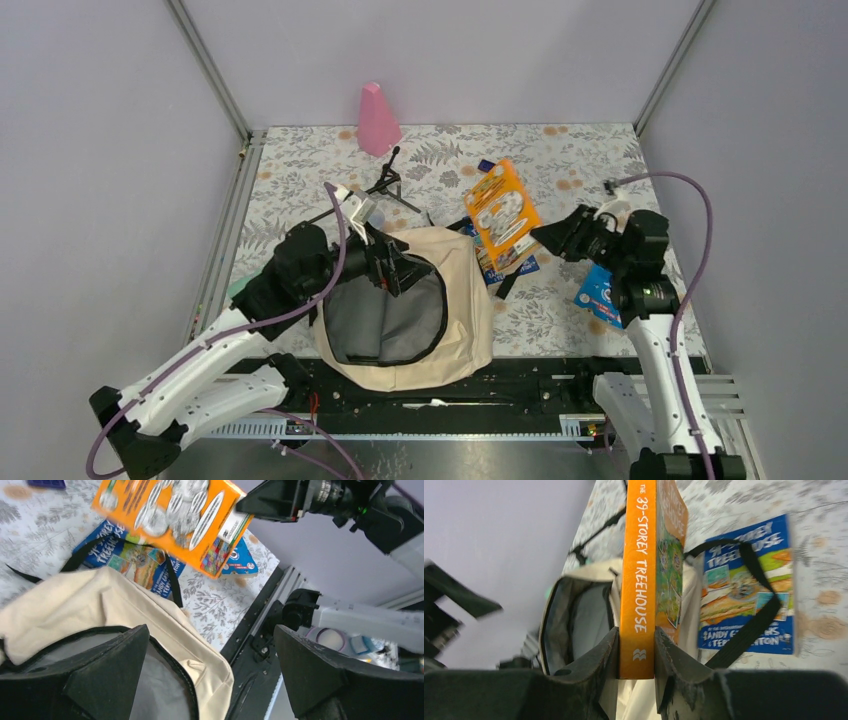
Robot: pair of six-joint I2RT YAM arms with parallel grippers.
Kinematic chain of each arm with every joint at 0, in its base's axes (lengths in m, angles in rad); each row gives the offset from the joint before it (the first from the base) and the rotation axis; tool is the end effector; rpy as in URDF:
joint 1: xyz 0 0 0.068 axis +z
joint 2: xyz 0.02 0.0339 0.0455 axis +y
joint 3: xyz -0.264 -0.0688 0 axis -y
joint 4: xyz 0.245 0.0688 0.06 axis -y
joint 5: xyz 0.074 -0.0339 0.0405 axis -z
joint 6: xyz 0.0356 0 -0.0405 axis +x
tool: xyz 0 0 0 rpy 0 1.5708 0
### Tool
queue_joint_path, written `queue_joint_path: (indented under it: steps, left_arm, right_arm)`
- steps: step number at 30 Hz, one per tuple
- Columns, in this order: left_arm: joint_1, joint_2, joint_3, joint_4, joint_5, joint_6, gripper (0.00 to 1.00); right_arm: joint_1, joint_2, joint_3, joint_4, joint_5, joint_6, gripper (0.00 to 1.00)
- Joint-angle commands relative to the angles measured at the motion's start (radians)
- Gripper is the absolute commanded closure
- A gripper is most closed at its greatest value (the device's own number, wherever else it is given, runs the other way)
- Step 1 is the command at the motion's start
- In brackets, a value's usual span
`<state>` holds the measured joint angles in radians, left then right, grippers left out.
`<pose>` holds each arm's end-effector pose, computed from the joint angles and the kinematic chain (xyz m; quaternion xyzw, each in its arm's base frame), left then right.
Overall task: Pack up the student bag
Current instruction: Pick up the book from the center of the board.
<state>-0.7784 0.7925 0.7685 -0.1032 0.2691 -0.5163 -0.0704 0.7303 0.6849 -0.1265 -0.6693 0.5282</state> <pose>0.1276 -0.1391 0.3419 0.1851 0.7259 -0.4752 0.4616 0.1723 0.0100 0.3210 0.0111 0.7530 0.3827 0.5352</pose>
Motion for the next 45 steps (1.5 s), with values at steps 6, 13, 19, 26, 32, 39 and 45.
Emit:
queue_joint_path:
  steps: [6,13,19,26,32,39,45]
  left_arm:
    - [-0.032,0.125,0.401,-0.496,0.107,0.502,0.01]
    - [-0.12,0.174,0.464,-0.532,0.074,0.666,0.01]
    - [-0.138,0.234,0.5,-0.532,0.211,0.664,0.01]
    - [-0.144,0.233,0.477,-0.528,0.278,0.635,0.01]
    - [-0.148,0.271,0.442,-0.529,0.418,0.609,0.01]
    - [-0.149,0.354,0.42,-0.539,0.538,0.585,0.01]
    - [-0.15,0.401,0.423,-0.556,0.65,0.587,0.7]
  right_arm:
    - [0.315,0.093,0.174,-0.072,-0.162,-0.223,1.0]
    - [0.464,0.177,0.305,-0.287,-0.277,-0.354,1.0]
    - [0.528,0.184,0.342,-0.398,-0.39,-0.402,1.0]
    - [0.602,0.206,0.362,-0.433,-0.454,-0.438,1.0]
    - [0.643,0.215,0.383,-0.434,-0.447,-0.45,1.0]
    - [0.692,0.231,0.449,-0.497,-0.422,-0.505,1.0]
    - [0.711,0.269,0.477,-0.533,-0.372,-0.523,1.0]
